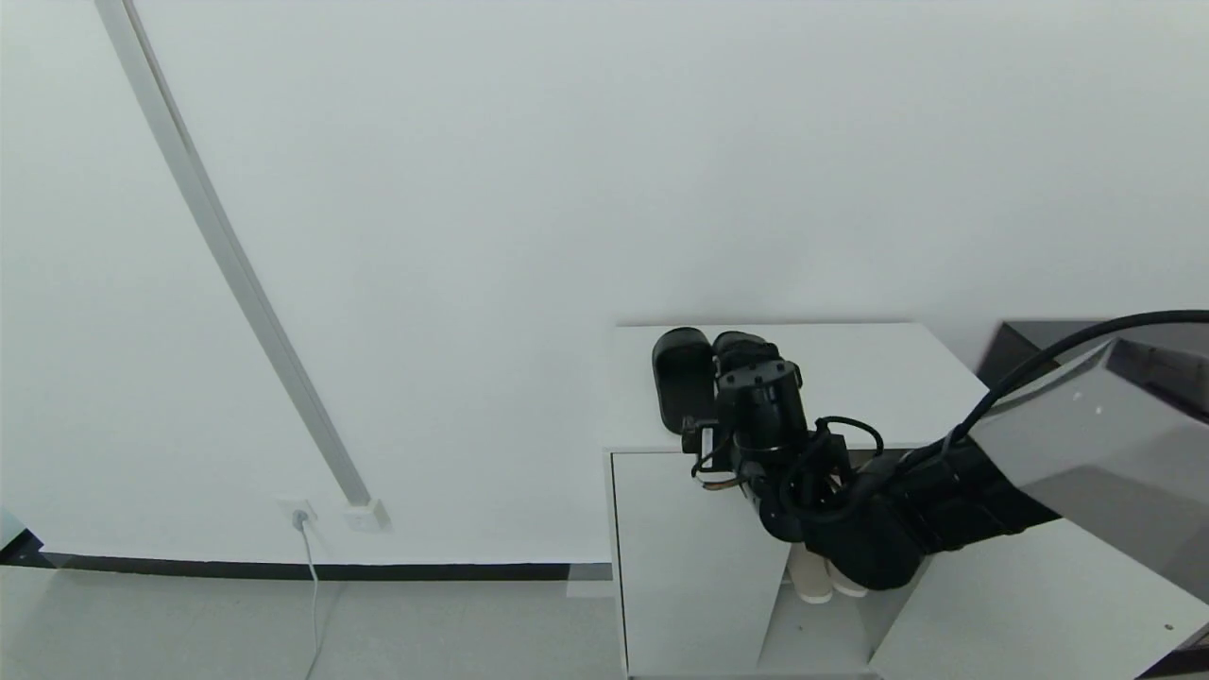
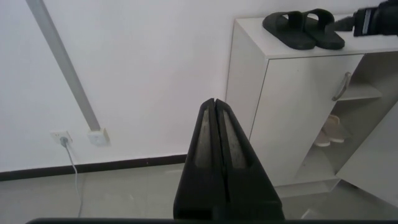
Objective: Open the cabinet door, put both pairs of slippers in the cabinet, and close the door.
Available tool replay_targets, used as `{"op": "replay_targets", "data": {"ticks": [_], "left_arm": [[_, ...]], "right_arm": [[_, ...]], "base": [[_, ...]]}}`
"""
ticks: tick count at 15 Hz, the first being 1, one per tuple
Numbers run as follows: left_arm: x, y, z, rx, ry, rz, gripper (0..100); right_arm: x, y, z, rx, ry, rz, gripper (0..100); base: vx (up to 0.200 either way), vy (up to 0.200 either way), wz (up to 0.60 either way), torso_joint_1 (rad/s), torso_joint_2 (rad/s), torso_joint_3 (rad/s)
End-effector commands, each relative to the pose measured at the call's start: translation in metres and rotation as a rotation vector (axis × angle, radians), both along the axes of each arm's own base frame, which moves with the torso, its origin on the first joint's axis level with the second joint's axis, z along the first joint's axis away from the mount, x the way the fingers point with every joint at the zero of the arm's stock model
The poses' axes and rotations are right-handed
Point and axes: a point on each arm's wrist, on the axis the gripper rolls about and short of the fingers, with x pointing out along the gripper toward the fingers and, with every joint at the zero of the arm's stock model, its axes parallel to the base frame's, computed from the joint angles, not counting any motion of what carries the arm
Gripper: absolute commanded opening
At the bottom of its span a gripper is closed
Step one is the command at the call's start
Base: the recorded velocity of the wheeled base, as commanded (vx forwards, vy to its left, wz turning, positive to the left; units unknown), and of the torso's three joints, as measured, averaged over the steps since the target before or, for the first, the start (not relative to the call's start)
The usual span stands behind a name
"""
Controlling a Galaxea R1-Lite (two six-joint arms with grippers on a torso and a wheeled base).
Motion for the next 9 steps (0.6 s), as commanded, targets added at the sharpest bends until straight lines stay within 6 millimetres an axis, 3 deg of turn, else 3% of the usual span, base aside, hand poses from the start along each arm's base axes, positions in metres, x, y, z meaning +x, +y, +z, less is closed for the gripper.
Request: {"op": "replay_targets", "data": {"ticks": [1,7,9], "left_arm": [[0.0,0.0,0.0,0.0,0.001,0.0,0],[0.0,0.0,0.0,0.0,0.001,0.0,0],[0.0,0.0,0.0,0.0,0.001,0.0,0]], "right_arm": [[0.002,0.002,0.033,0.083,-0.055,-0.046,100],[0.001,0.0,0.013,0.062,-0.011,-0.058,100],[0.002,-0.002,-0.003,0.055,0.023,-0.072,100]], "base": [[0.0,0.0,0.0,0.0,0.0,0.0],[0.2,0.0,0.0,0.0,0.0,-0.001],[0.2,0.0,0.0,0.015,0.0,-0.002]]}}
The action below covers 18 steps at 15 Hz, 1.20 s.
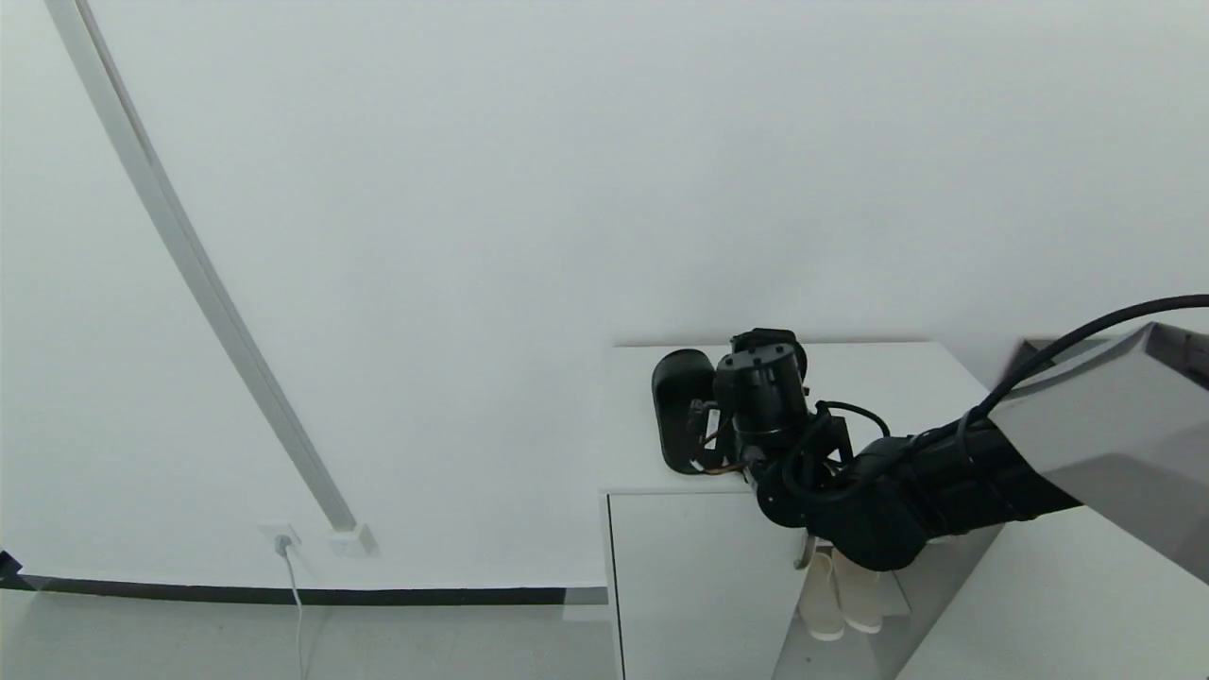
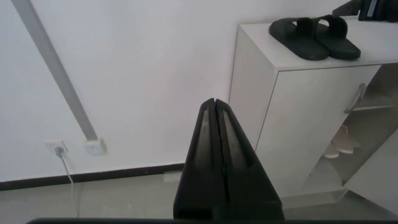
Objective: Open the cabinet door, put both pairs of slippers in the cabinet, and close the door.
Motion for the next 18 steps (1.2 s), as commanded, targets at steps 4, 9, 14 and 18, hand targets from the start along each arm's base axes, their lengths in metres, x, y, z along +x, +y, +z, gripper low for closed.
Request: {"op": "replay_targets", "data": {"ticks": [4,9,14,18], "left_arm": [[0.0,0.0,0.0,-0.003,0.002,0.001,0],[0.0,0.0,0.0,-0.008,0.002,0.001,0],[0.0,0.0,0.0,-0.008,0.002,0.001,0],[0.0,0.0,0.0,-0.008,0.0,0.001,0]], "right_arm": [[0.012,0.004,-0.045,-0.032,0.033,-0.008,100],[0.04,-0.001,-0.06,-0.064,-0.017,-0.025,100],[0.076,0.003,-0.073,-0.082,-0.053,-0.043,100],[0.095,0.0,-0.072,-0.079,-0.082,-0.048,100]], "base": [[0.05,0.0,0.0,0.001,0.0,0.001],[0.0,0.0,0.0,0.0,0.0,0.0],[0.0,0.0,0.0,0.0,0.0,0.0],[0.0,0.0,0.0,0.0,0.0,0.0]]}}
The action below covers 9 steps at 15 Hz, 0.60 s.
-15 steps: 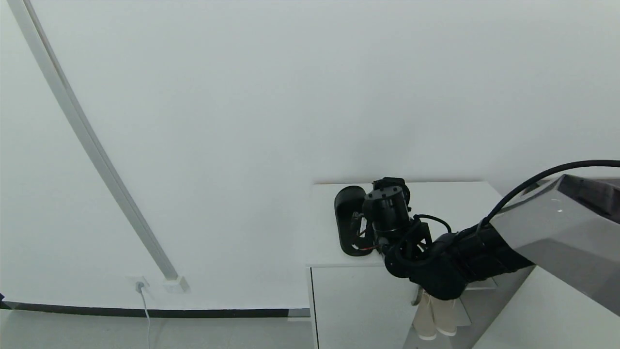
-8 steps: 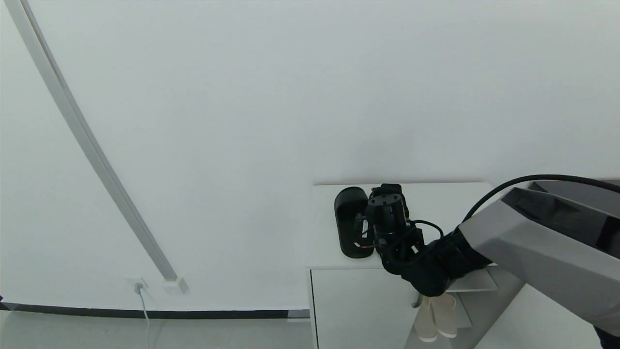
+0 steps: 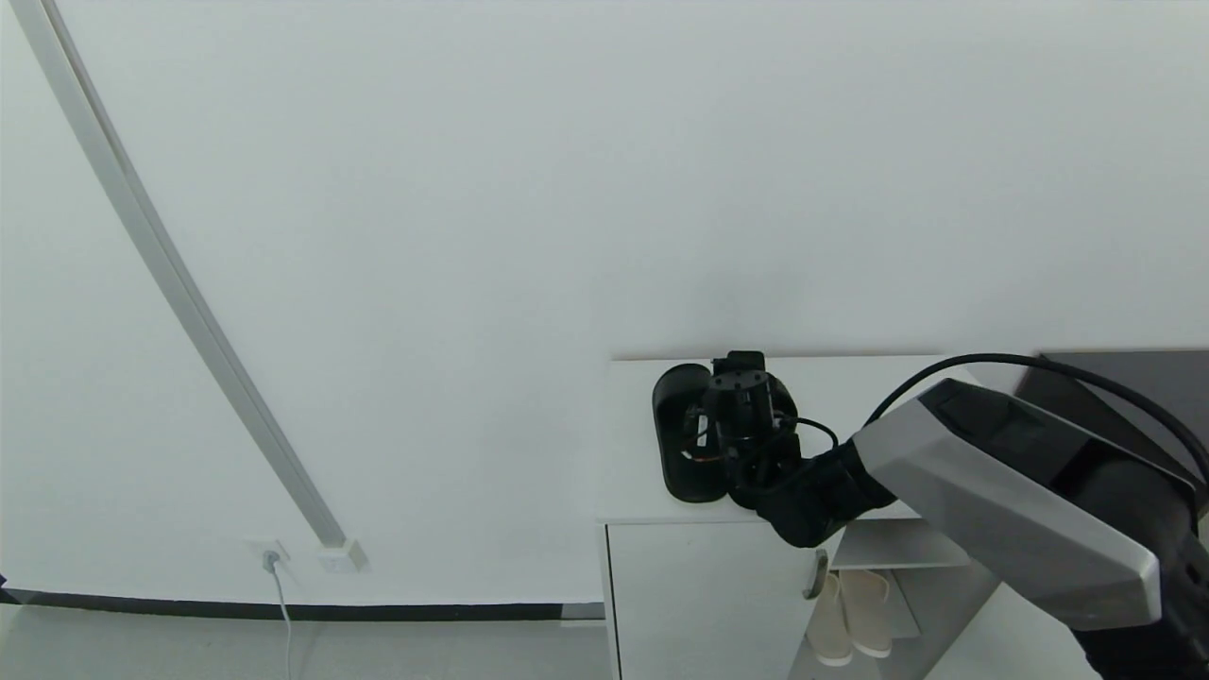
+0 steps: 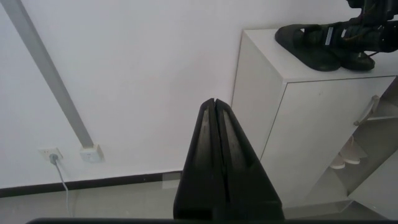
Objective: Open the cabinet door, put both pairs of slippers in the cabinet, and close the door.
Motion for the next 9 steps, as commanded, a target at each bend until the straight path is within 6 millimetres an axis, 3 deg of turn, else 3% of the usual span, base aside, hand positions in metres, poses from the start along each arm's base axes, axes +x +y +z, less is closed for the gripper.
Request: {"op": "replay_targets", "data": {"ticks": [1,3,4,9], "left_arm": [[-0.0001,0.0,0.0004,0.0,-0.001,0.001,0],[0.0001,0.0,0.0,0.0,0.001,0.001,0],[0.0001,0.0,0.0,0.0,0.001,0.001,0],[0.0001,0.0,0.0,-0.002,0.001,0.002,0]], "right_arm": [[0.0055,0.0001,-0.0058,0.003,0.001,0.005,100],[0.0075,0.0017,-0.0017,0.005,0.001,0.011,100],[0.0079,0.002,-0.0018,0.003,0.004,0.011,0],[0.008,0.002,-0.0007,0.003,0.001,0.011,0]], "base": [[0.0,0.0,0.0,0.0,0.0,0.0],[0.0,0.0,0.0,0.0,0.0,0.0],[0.0,0.0,0.0,0.0,0.0,0.0],[0.0,0.0,0.0,0.0,0.0,0.0]]}}
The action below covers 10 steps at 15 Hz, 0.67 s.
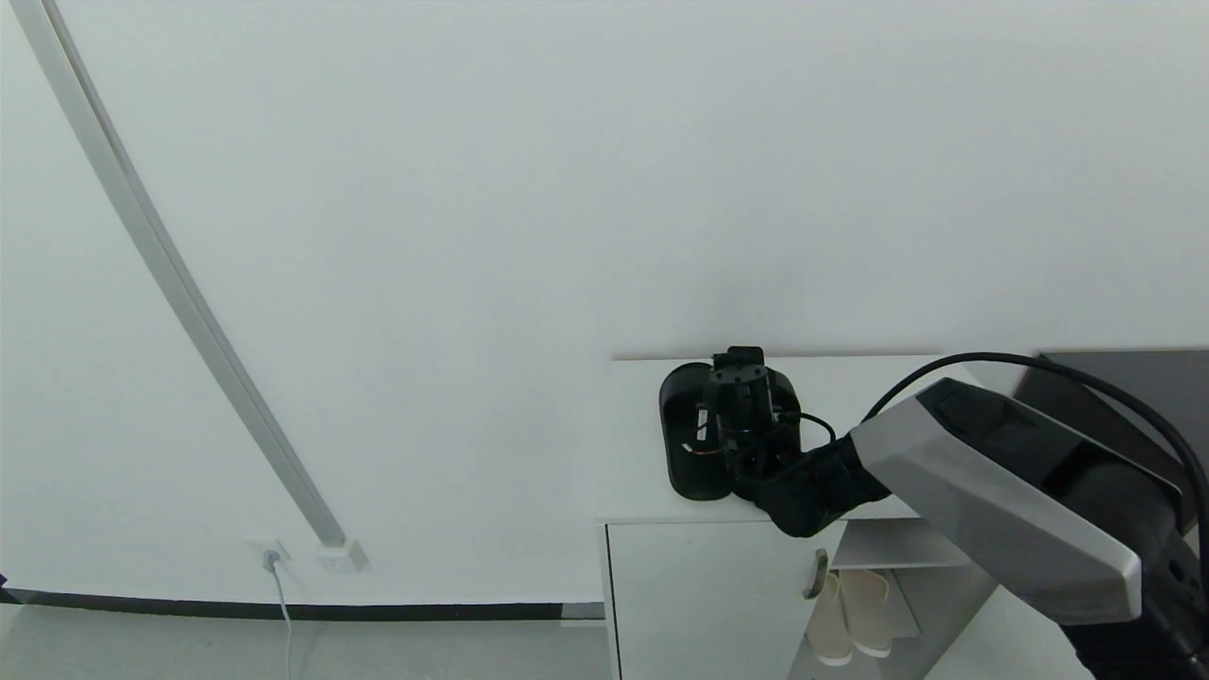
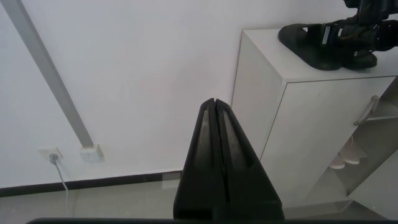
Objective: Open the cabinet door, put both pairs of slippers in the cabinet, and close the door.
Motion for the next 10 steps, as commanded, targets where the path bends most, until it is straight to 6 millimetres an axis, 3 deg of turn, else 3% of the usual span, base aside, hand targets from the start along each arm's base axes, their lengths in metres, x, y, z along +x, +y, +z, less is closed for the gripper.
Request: {"op": "replay_targets", "data": {"ticks": [1,5,8,10], "left_arm": [[0.0,0.0,0.0,0.0,0.001,0.0,0],[0.0,0.0,0.0,-0.002,0.001,0.0,0],[0.0,0.0,0.0,-0.002,0.001,0.0,0],[0.0,0.0,0.0,-0.002,0.001,0.002,0]], "right_arm": [[-0.001,0.0,-0.001,-0.003,0.003,0.001,0],[-0.014,-0.004,0.024,0.0,-0.019,0.013,0],[-0.058,-0.015,0.058,0.002,-0.019,0.136,0],[-0.095,-0.032,0.068,0.006,-0.015,0.246,0]], "base": [[0.0,0.0,0.0,0.0,0.0,0.0],[0.0,0.0,0.0,0.0,0.0,0.0],[0.0,0.0,0.0,0.0,0.0,0.0],[0.0,0.0,0.0,0.0,0.0,0.0]]}}
